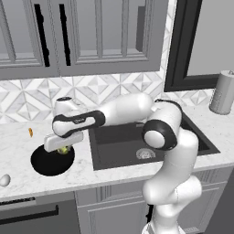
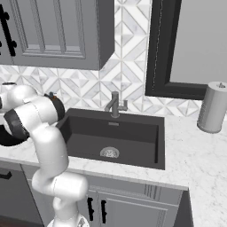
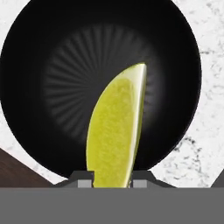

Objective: Pick the lemon wedge from the sink and place it in the bowl. Then pick the bowl and place it in the microwave. Then close the microwave door and press the start button.

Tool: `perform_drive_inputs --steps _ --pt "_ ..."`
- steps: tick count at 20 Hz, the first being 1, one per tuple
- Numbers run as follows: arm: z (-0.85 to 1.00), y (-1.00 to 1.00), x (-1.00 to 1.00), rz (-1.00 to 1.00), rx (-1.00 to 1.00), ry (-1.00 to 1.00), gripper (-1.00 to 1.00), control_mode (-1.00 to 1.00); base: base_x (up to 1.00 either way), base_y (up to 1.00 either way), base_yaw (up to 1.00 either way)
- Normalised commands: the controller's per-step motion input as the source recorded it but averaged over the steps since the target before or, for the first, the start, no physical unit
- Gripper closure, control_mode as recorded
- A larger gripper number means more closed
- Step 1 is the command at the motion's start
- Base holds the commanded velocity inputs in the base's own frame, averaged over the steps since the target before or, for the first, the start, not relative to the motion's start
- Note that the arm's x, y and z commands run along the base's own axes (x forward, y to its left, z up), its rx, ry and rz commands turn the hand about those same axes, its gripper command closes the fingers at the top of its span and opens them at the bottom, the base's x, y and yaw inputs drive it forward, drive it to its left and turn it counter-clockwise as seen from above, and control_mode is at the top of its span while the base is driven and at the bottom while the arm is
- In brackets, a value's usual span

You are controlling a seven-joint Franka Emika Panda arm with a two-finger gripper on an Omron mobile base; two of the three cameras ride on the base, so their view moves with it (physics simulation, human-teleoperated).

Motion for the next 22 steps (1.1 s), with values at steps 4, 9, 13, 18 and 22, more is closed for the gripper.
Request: perform_drive_inputs --steps 4,9,13,18,22 --pt "-0.35 0.16 0.07 0.00 -0.03 0.04 1.00 -1.00 0.00 0.00 0.00" --pt "-0.39 0.20 0.00 0.00 -0.05 0.00 1.00 -1.00 0.00 0.00 0.00" --pt "-0.36 0.20 0.00 0.00 -0.03 0.00 1.00 -1.00 0.00 0.00 0.00" --pt "-0.28 0.06 0.00 -0.01 -0.01 0.00 -1.00 -1.00 0.00 0.00 0.00" --pt "-0.03 0.00 -0.09 -0.02 0.00 0.00 -1.00 -1.00 0.00 0.00 0.00"
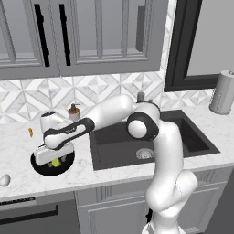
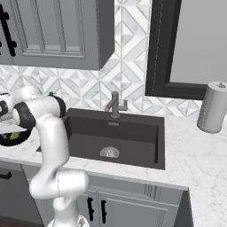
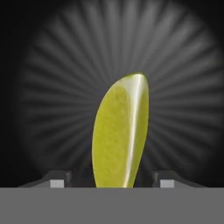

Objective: Pick the lemon wedge from the sink and place it in the bowl. Then pick the bowl and place it in the microwave. Then close the microwave door and press the start button.

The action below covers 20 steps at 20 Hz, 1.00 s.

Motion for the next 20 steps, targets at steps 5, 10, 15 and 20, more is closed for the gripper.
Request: perform_drive_inputs --steps 5,10,15,20 --pt "0.05 -0.04 -0.28 -0.05 0.01 0.00 -1.00 -1.00 0.00 0.00 0.00" --pt "0.46 -0.26 -0.54 -0.12 0.05 -0.06 -1.00 -1.00 0.00 0.00 0.00" --pt "0.66 -0.46 -0.29 -0.15 0.06 -0.06 -1.00 -1.00 0.00 0.00 0.00" --pt "0.12 -0.69 -0.21 -0.16 0.04 -0.06 -1.00 -1.00 0.00 0.00 0.00"
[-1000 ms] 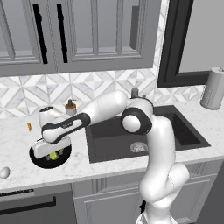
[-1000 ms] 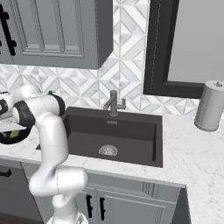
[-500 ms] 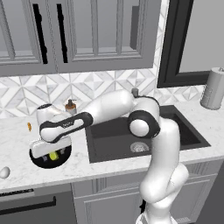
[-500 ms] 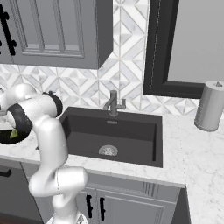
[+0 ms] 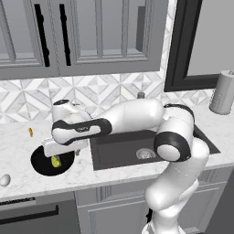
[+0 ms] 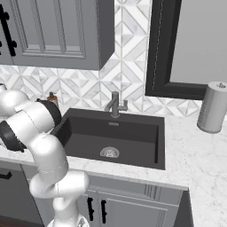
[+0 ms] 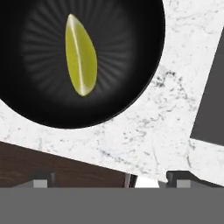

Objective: Pick the lemon wedge from the sink and place it in the bowl. Then pick the bowl and place it in the microwave. Then close the microwave door and press the start button.

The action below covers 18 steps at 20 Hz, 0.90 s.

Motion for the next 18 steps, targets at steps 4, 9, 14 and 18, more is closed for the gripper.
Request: perform_drive_inputs --steps 4,9,14,18 --pt "0.00 -0.67 0.01 -0.15 0.08 -0.04 -1.00 -1.00 0.00 0.00 0.00" --pt "0.00 -0.28 0.51 -0.09 0.10 -0.04 -1.00 -1.00 0.00 0.00 0.00" --pt "-0.02 -0.01 0.54 0.00 0.09 0.00 -1.00 -1.00 0.00 0.00 0.00" --pt "-0.13 0.03 0.49 0.00 0.01 0.00 -1.00 -1.00 0.00 0.00 0.00"
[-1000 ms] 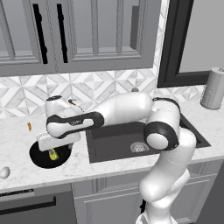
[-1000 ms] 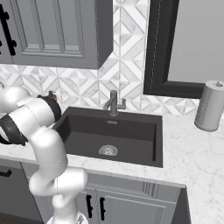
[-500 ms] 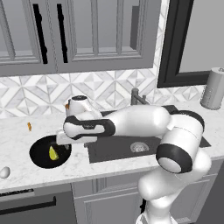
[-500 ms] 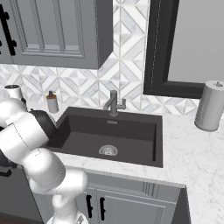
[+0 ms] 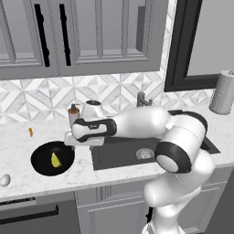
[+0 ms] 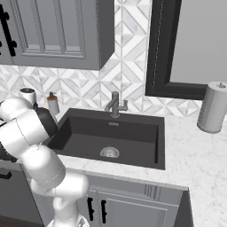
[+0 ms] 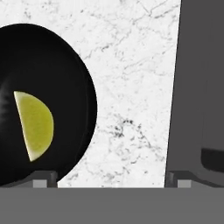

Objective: Pick the lemon wedge from the sink and place it in the bowl. Then pick the bowl and place it in the microwave. Then close the microwave door and press the start button.

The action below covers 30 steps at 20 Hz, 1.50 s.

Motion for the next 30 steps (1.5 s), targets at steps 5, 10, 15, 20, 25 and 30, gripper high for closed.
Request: perform_drive_inputs --steps 5,10,15,20,25,30 --pt "-0.23 0.21 0.15 0.00 0.00 0.00 -1.00 -1.00 0.00 0.00 0.00" --pt "-0.17 0.45 0.00 0.00 0.00 0.00 -1.00 -1.00 0.00 0.00 0.00" --pt "-0.19 0.21 0.00 0.00 0.00 0.00 -1.00 -1.00 0.00 0.00 0.00" --pt "-0.23 0.00 0.00 0.00 0.00 0.00 -1.00 -1.00 0.00 0.00 0.00" --pt "-0.26 0.00 0.00 0.00 0.00 0.00 1.00 -1.00 0.00 0.00 0.00" --pt "-0.22 0.00 0.00 0.00 0.00 0.00 1.00 -1.00 0.00 0.00 0.00"
